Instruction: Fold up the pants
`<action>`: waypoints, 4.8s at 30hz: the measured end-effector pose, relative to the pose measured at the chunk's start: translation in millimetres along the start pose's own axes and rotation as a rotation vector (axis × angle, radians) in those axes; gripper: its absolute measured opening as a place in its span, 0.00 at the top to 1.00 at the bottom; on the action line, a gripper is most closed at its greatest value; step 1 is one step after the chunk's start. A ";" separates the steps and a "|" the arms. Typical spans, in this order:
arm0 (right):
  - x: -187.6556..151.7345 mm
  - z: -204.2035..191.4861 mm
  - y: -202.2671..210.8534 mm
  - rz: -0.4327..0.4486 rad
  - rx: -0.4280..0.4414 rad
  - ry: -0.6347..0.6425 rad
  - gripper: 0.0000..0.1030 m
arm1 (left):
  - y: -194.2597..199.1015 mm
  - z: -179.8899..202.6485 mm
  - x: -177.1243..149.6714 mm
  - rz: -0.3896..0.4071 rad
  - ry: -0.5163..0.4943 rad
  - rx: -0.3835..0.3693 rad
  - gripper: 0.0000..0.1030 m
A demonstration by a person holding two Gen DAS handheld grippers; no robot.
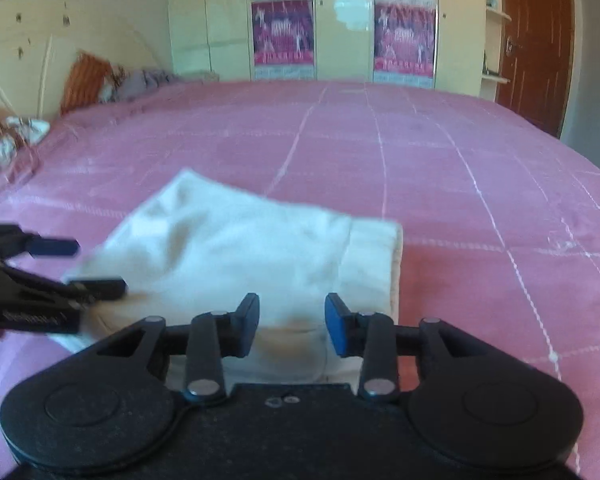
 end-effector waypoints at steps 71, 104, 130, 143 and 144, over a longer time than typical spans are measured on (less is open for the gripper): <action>-14.0 118.5 -1.1 -0.049 0.236 -0.567 0.36 | -30.4 -97.6 -10.4 -0.041 0.473 -0.319 0.23; -39.5 120.1 -31.9 -0.139 0.483 -0.716 0.34 | -68.7 -64.7 -59.0 -0.046 0.765 -0.717 0.60; 138.8 116.8 -133.4 0.009 0.590 -0.439 0.64 | -161.2 -154.8 107.3 0.144 0.662 -0.620 0.74; 93.7 122.8 -171.1 -0.056 0.359 -0.452 0.40 | -138.7 -160.8 63.3 0.121 0.635 -0.465 0.59; 94.9 124.1 -155.9 0.001 0.294 -0.407 0.40 | -130.7 -158.0 61.4 0.121 0.616 -0.430 0.59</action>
Point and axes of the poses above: each gripper's, at about its wrist camera, not at the fingertips, and y roughly against the way its jaws point, z to its right, x to its top, the point moved 4 cm from there along -y, roughly the way its jaws point, and after that the axes turned 3 degrees about -x, right-handed, at the moved point
